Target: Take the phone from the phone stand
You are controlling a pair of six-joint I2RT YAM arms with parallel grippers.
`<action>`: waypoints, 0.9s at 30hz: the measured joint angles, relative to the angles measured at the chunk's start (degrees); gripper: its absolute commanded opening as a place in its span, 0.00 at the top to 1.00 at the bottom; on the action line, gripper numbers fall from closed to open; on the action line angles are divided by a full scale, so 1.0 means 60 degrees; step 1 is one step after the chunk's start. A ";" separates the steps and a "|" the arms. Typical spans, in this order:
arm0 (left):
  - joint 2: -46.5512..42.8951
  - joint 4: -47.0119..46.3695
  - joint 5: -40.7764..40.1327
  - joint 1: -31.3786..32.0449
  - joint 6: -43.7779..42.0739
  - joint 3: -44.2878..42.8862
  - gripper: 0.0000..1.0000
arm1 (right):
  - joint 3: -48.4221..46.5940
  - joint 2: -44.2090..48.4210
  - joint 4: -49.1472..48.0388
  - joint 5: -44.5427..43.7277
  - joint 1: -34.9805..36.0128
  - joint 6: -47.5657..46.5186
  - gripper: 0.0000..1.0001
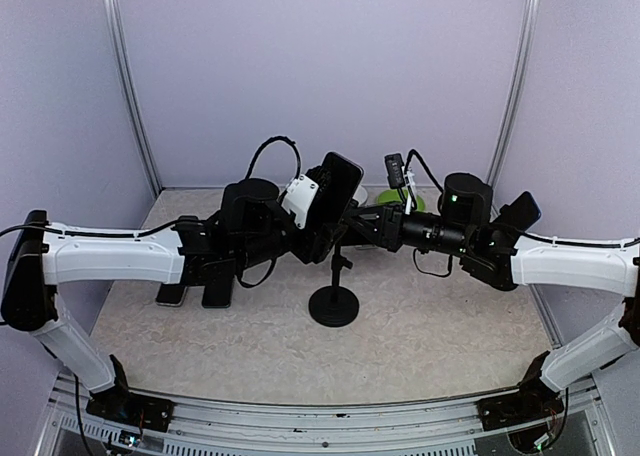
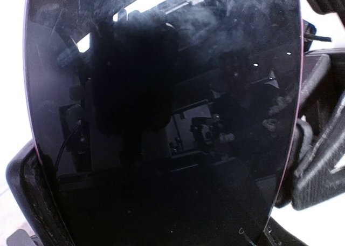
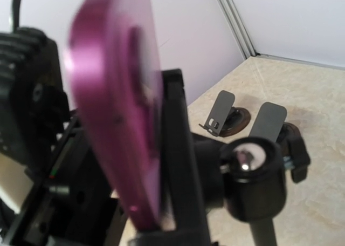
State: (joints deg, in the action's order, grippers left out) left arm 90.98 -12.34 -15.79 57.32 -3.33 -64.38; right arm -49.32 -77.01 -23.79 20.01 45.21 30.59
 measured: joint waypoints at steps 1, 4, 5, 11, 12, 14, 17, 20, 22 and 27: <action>-0.0069 0.0015 0.0171 -0.0055 0.0040 0.0055 0.77 | 0.0000 0.0000 0.0000 -0.0007 0.0000 -0.0015 1.00; -0.0219 0.0113 0.0576 -0.0157 0.0138 0.0138 0.78 | 0.0000 0.0004 0.0015 0.0022 0.0007 -0.0091 1.00; -0.0237 0.0142 0.0714 -0.0197 0.0171 0.0138 0.78 | 0.0000 0.0007 0.0018 0.0025 0.0007 -0.0106 1.00; -0.0335 0.0131 0.2109 -0.0539 0.0244 0.0193 0.78 | 0.0000 0.0018 0.0036 0.0018 -0.0004 -0.0164 1.00; -0.0375 0.0131 0.2473 -0.0612 0.0273 0.0226 0.79 | 0.0000 0.0018 0.0047 0.0022 -0.0004 -0.0168 1.00; -0.0386 0.0135 0.3213 -0.0656 0.0353 0.0226 0.79 | -0.0004 0.0018 0.0051 0.0036 -0.0007 -0.0182 1.00; -0.0386 0.0138 0.3920 -0.0543 0.0484 0.0226 0.79 | -0.0004 0.0033 0.0087 0.0109 -0.0007 -0.0200 1.00; -0.0386 0.0022 0.4302 -0.0328 0.0550 0.0222 0.79 | -0.0004 0.0066 0.0135 0.0127 -0.0062 -0.0200 1.00; -0.0386 -0.0066 0.4513 -0.0200 0.0597 0.0222 0.79 | -0.0004 0.0069 0.0138 0.0120 -0.0084 -0.0193 1.00; -0.0452 -0.0259 0.5056 0.0073 0.0798 0.0229 0.79 | -0.0004 0.0076 0.0149 0.0080 -0.0087 -0.0193 1.00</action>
State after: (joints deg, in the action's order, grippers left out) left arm 88.27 -13.89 14.55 57.76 1.45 -63.00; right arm -49.34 -76.55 -22.90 20.49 44.69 29.43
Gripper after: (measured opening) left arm 0.721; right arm 0.238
